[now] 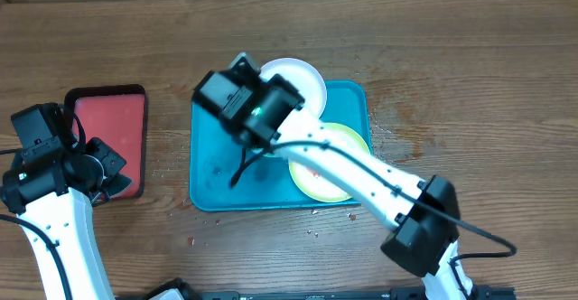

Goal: Clean dirty plates on tray and stack at the side
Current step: 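Lift the light blue plate with the right gripper and place it right of the tray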

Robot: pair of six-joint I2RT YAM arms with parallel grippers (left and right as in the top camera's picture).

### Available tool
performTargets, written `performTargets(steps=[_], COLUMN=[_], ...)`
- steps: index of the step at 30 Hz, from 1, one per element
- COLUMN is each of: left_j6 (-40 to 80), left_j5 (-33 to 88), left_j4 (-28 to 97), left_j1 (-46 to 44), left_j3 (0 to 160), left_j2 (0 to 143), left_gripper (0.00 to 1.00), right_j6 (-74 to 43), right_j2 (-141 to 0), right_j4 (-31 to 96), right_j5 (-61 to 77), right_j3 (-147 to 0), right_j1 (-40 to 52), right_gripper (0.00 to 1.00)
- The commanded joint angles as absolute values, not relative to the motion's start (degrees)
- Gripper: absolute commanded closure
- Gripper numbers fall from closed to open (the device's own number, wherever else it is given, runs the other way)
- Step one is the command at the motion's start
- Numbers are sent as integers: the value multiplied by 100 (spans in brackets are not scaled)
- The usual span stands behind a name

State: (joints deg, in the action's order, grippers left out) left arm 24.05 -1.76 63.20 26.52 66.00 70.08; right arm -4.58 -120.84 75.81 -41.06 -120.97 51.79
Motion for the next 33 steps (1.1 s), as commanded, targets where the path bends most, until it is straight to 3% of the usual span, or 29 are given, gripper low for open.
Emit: performTargets(steps=[1, 6, 9, 18, 33], left_j6=[2491, 2491, 2491, 2488, 2488], left_j5=[-185, -143, -78, 3, 1], left_j4=[6296, 6292, 6294, 6276, 6272], left_j1=[2670, 2665, 2665, 2663, 2661], left_j3=[6573, 6573, 6573, 6573, 6571], left_j2=[6973, 6973, 6973, 6973, 6973], left_gripper=[96, 96, 96, 96, 96], right_j6=[-670, -666, -663, -607, -1129], right_j2=[-11839, -11869, -11874, -11874, -11876], right_j4=[7601, 7826, 8141, 8639, 6777], right_j5=[-2209, 1055, 1870, 1610, 1369], right_j3=[-12315, -12296, -12296, -11900, -9671], right_j1=[4165, 2668, 1787, -14, -1483], right_gripper=[96, 96, 96, 96, 96])
